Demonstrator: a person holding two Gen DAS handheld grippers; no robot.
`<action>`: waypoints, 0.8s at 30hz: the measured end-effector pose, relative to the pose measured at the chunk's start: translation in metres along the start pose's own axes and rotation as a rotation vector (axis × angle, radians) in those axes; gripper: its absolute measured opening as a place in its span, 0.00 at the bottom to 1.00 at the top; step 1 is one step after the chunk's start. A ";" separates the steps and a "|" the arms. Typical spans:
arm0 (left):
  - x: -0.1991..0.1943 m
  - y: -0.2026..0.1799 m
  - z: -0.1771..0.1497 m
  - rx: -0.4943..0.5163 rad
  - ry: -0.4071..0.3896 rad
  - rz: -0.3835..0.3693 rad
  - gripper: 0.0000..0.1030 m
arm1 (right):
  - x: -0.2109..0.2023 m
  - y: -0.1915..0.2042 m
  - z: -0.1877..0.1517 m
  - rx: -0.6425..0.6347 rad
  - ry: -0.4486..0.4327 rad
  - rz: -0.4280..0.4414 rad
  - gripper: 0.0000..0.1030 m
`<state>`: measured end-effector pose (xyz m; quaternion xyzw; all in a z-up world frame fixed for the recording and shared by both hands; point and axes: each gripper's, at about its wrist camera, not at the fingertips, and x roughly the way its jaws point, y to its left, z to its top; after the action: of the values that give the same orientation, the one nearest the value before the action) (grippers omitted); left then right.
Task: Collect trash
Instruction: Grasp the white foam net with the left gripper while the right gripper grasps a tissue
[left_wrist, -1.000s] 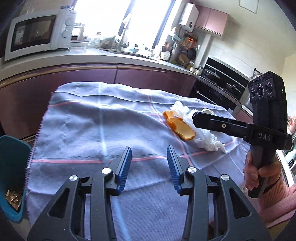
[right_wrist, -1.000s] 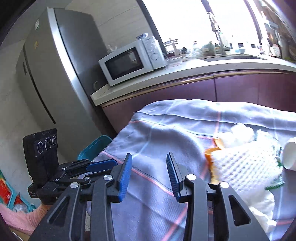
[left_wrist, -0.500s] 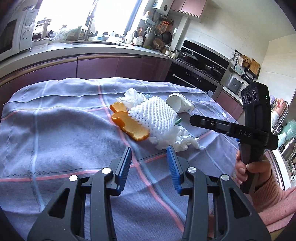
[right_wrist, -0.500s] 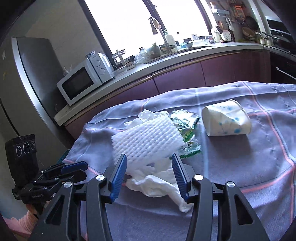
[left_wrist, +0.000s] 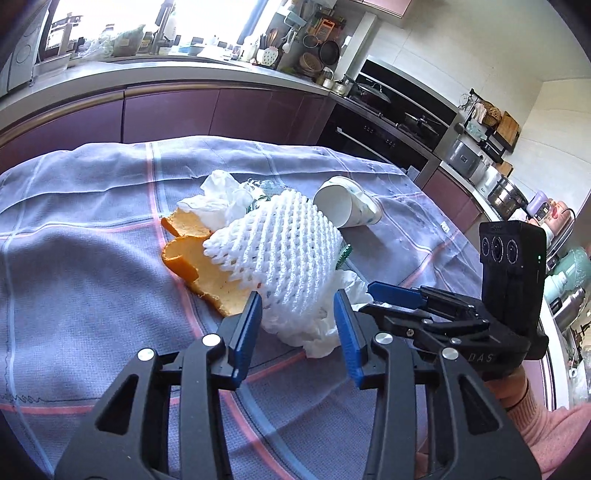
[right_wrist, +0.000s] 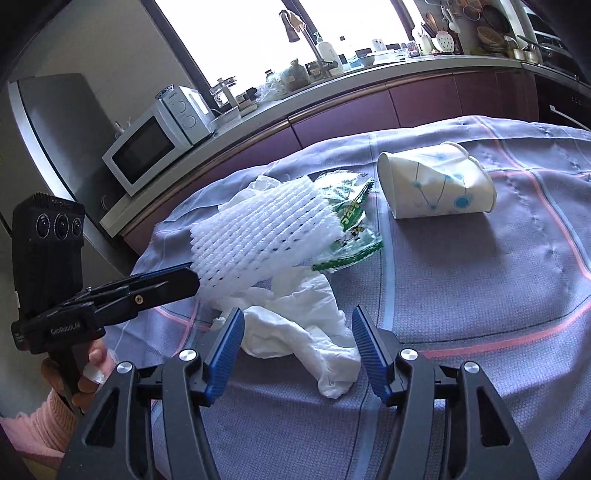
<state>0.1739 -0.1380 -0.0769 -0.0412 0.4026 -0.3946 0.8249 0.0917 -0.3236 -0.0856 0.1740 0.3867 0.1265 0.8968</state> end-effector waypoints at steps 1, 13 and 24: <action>0.002 0.000 0.001 -0.002 0.003 -0.004 0.27 | 0.000 0.000 -0.001 0.001 0.001 0.003 0.56; 0.015 -0.010 -0.001 -0.005 0.038 -0.024 0.33 | 0.000 0.000 -0.009 -0.002 0.025 0.027 0.19; 0.011 -0.022 -0.003 0.028 0.015 -0.027 0.04 | -0.009 0.003 -0.009 -0.010 0.008 0.053 0.06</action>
<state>0.1618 -0.1596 -0.0776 -0.0323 0.4028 -0.4115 0.8169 0.0792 -0.3224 -0.0843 0.1793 0.3848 0.1530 0.8924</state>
